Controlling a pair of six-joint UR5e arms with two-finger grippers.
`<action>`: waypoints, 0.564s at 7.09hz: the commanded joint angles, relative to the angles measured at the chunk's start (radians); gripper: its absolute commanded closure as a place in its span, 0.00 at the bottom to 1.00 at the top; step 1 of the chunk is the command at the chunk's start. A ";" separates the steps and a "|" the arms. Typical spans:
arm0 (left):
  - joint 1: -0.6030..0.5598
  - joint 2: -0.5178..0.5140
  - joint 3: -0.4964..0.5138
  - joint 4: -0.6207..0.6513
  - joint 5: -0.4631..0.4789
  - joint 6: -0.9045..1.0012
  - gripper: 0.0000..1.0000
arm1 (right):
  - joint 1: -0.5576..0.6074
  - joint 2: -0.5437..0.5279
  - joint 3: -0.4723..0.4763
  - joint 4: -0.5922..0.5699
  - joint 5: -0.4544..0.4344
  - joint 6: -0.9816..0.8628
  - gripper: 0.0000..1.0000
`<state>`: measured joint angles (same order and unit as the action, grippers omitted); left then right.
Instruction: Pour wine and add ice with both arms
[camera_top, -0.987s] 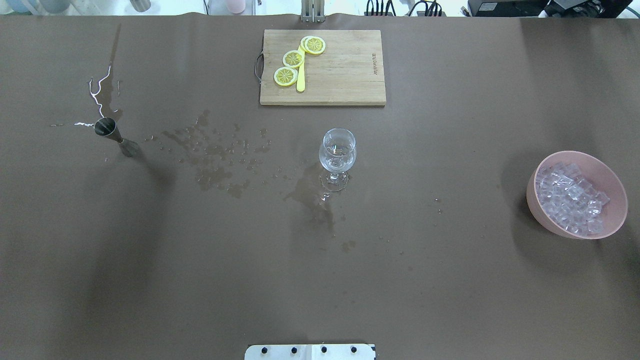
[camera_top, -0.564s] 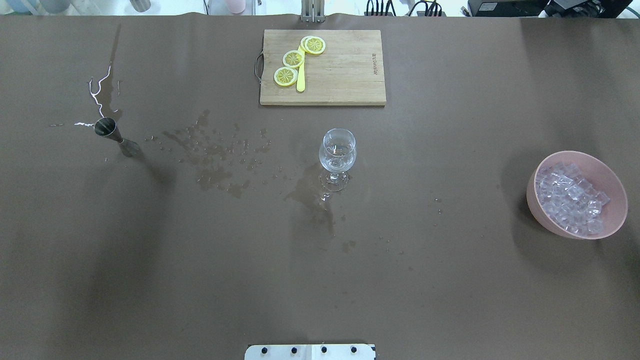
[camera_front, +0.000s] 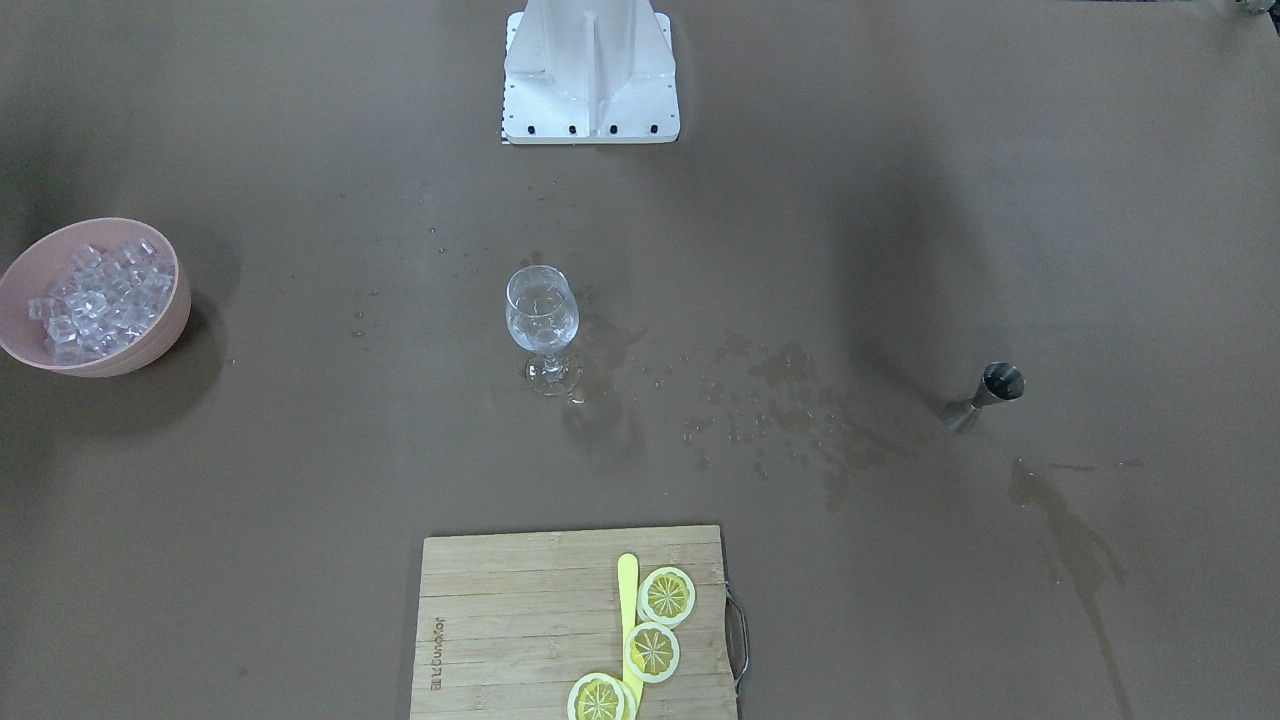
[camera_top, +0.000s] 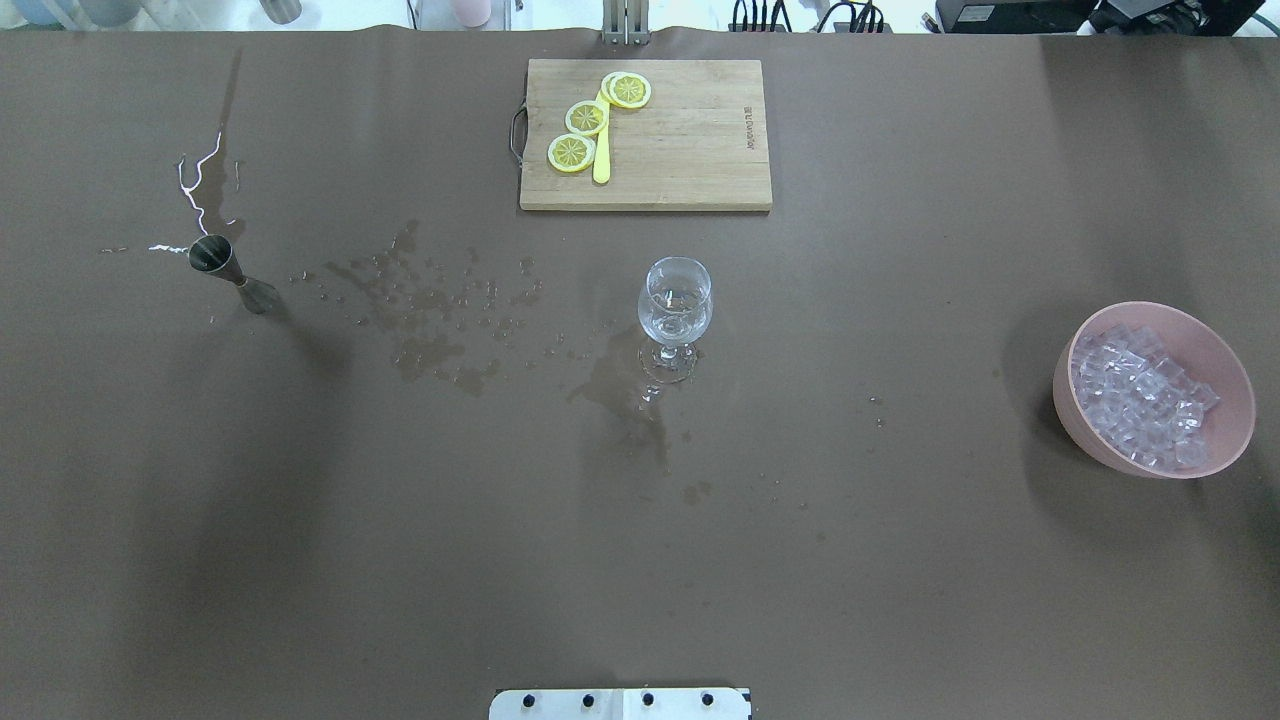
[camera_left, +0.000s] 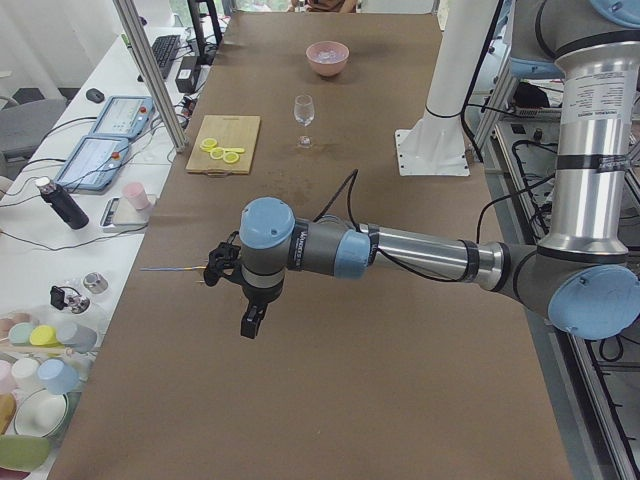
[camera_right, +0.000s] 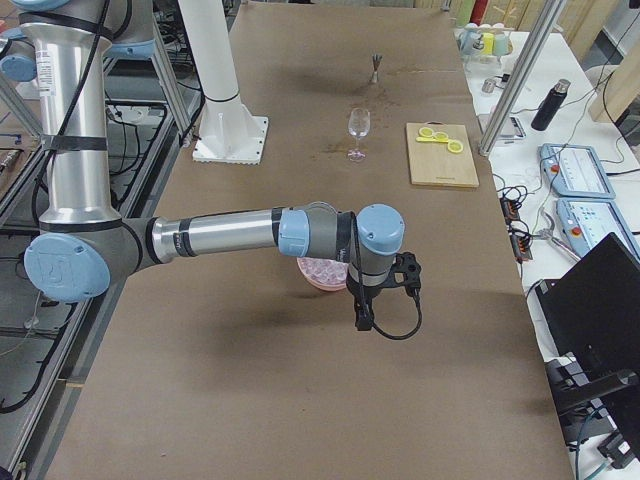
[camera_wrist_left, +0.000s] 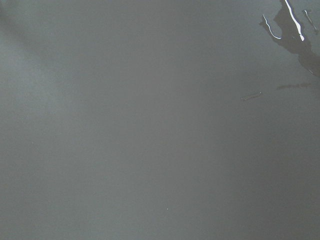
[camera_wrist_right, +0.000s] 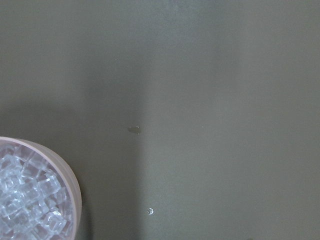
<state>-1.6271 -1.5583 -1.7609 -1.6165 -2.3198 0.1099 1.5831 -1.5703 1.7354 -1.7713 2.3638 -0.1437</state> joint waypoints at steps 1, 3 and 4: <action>0.051 0.020 -0.148 -0.066 0.003 -0.211 0.02 | 0.000 0.001 0.006 0.001 -0.003 -0.008 0.00; 0.169 0.047 -0.271 -0.207 0.010 -0.582 0.02 | -0.014 0.013 0.010 0.003 -0.012 -0.008 0.00; 0.223 0.090 -0.323 -0.302 0.010 -0.722 0.02 | -0.018 0.015 0.010 0.004 -0.012 -0.008 0.00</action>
<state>-1.4753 -1.5059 -2.0118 -1.8103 -2.3112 -0.4042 1.5727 -1.5622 1.7447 -1.7689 2.3550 -0.1512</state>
